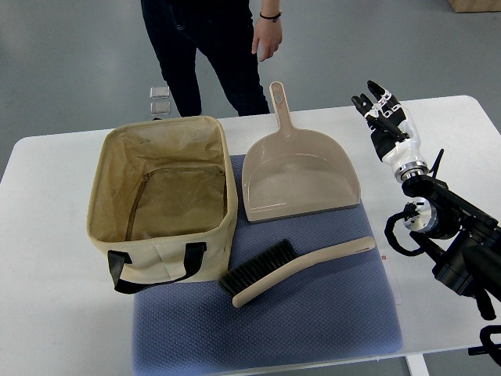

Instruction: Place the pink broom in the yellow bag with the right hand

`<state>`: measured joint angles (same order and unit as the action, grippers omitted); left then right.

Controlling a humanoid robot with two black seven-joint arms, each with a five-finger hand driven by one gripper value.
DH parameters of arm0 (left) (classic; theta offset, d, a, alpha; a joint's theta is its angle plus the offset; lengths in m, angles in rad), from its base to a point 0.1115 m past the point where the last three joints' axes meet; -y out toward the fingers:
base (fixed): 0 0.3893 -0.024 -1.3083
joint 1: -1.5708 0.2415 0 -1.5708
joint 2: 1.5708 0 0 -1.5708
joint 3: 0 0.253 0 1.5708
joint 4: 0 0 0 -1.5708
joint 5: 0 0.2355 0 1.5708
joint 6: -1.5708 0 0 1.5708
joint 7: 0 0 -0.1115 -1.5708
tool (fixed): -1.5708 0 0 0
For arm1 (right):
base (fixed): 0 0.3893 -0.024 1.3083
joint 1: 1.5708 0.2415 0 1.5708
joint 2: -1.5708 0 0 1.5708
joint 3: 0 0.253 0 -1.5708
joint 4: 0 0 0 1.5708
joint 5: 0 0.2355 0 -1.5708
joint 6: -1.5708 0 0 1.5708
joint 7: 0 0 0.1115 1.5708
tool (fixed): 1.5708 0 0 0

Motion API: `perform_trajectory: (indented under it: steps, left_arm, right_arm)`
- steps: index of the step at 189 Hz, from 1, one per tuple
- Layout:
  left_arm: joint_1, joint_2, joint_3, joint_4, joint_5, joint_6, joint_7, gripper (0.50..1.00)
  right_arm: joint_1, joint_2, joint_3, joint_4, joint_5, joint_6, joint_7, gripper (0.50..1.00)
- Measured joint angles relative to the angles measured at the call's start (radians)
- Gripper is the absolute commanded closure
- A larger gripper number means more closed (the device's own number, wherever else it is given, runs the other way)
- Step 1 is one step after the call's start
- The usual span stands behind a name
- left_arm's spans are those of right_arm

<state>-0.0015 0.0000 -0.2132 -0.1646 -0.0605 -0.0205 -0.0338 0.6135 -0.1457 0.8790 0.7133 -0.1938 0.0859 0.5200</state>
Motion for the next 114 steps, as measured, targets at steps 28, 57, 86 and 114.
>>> perform_trajectory:
  steps: [28, 57, 86, 114]
  left_arm:
    - [0.000, 0.000, 0.000, -0.002, 0.001, -0.005, 0.000, 0.500]
    - [0.000, 0.000, 0.000, -0.002, 0.001, -0.005, 0.000, 0.500]
    - [-0.001, 0.000, -0.001, 0.003, -0.001, 0.001, 0.000, 0.500]
    - [-0.001, 0.000, -0.001, 0.003, -0.001, 0.004, 0.000, 0.500]
  right_arm:
    - [0.000, 0.000, 0.000, 0.000, 0.000, 0.000, 0.000, 0.570]
    - [0.000, 0.001, -0.001, 0.000, -0.001, -0.001, 0.000, 0.572]
    - [0.000, 0.000, -0.002, 0.000, -0.001, -0.001, 0.000, 0.570]
    - [0.003, -0.003, -0.003, 0.000, -0.001, -0.001, -0.001, 0.570]
